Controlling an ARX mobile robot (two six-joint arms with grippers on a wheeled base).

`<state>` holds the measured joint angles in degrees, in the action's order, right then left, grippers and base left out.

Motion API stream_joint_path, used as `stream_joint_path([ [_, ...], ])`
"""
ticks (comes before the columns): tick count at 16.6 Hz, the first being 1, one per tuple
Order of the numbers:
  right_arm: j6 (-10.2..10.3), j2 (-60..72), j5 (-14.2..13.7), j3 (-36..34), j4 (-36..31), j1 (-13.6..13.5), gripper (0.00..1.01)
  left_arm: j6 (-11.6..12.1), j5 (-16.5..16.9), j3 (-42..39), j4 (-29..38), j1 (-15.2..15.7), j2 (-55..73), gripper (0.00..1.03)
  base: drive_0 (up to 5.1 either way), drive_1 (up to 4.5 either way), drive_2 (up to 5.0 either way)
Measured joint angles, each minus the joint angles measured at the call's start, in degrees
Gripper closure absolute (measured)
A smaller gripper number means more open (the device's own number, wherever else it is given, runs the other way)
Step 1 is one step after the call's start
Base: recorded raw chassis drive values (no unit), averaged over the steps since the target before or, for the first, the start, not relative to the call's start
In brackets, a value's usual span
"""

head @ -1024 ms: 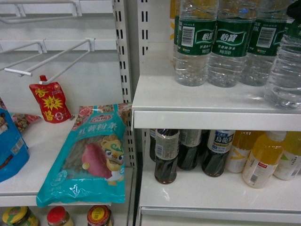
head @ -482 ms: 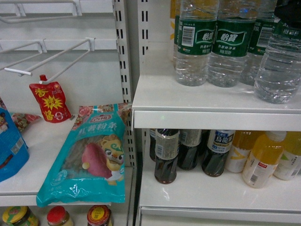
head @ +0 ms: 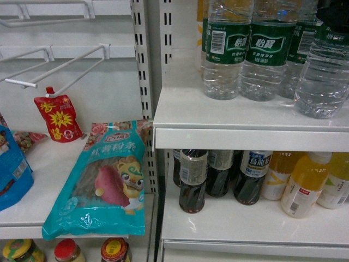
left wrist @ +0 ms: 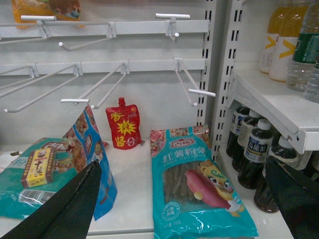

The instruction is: Move water from second to third shelf

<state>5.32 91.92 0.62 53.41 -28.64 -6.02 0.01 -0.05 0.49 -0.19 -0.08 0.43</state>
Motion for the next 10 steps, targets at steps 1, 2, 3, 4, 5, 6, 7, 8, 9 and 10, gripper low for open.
stream_joint_path([
  [1,0.0,0.0,0.0,0.0,0.0,0.0,0.58,0.0,0.0,0.0,0.0,0.0,0.0,0.05,0.0,0.0,0.0],
  [2,0.0,0.0,0.0,0.0,0.1,0.0,0.5,0.0,0.0,0.0,0.0,0.0,0.0,0.05,0.0,0.0,0.0],
  [3,0.0,0.4,0.1,0.0,-0.2,0.0,0.36,0.0,0.0,0.0,0.0,0.0,0.0,0.05,0.0,0.0,0.0],
  [4,-0.3,0.5,0.0,0.0,-0.9,0.0,0.25,0.0,0.0,0.0,0.0,0.0,0.0,0.05,0.0,0.0,0.0],
  [5,-0.5,0.5,0.0,0.0,-1.1,0.0,0.13,0.0,0.0,0.0,0.0,0.0,0.0,0.05,0.0,0.0,0.0],
  [6,-0.5,0.5,0.0,0.0,-1.1,0.0,0.14,0.0,0.0,0.0,0.0,0.0,0.0,0.05,0.0,0.0,0.0],
  [7,-0.6,0.5,0.0,0.0,-1.1,0.0,0.15,0.0,0.0,0.0,0.0,0.0,0.0,0.05,0.0,0.0,0.0],
  [8,-0.7,0.5,0.0,0.0,-1.1,0.0,0.11,0.0,0.0,0.0,0.0,0.0,0.0,0.05,0.0,0.0,0.0],
  [9,-0.7,0.5,0.0,0.0,-1.1,0.0,0.01,0.0,0.0,0.0,0.0,0.0,0.0,0.05,0.0,0.0,0.0],
  [10,-0.7,0.5,0.0,0.0,-1.0,0.0,0.03,0.0,0.0,0.0,0.0,0.0,0.0,0.05,0.0,0.0,0.0],
])
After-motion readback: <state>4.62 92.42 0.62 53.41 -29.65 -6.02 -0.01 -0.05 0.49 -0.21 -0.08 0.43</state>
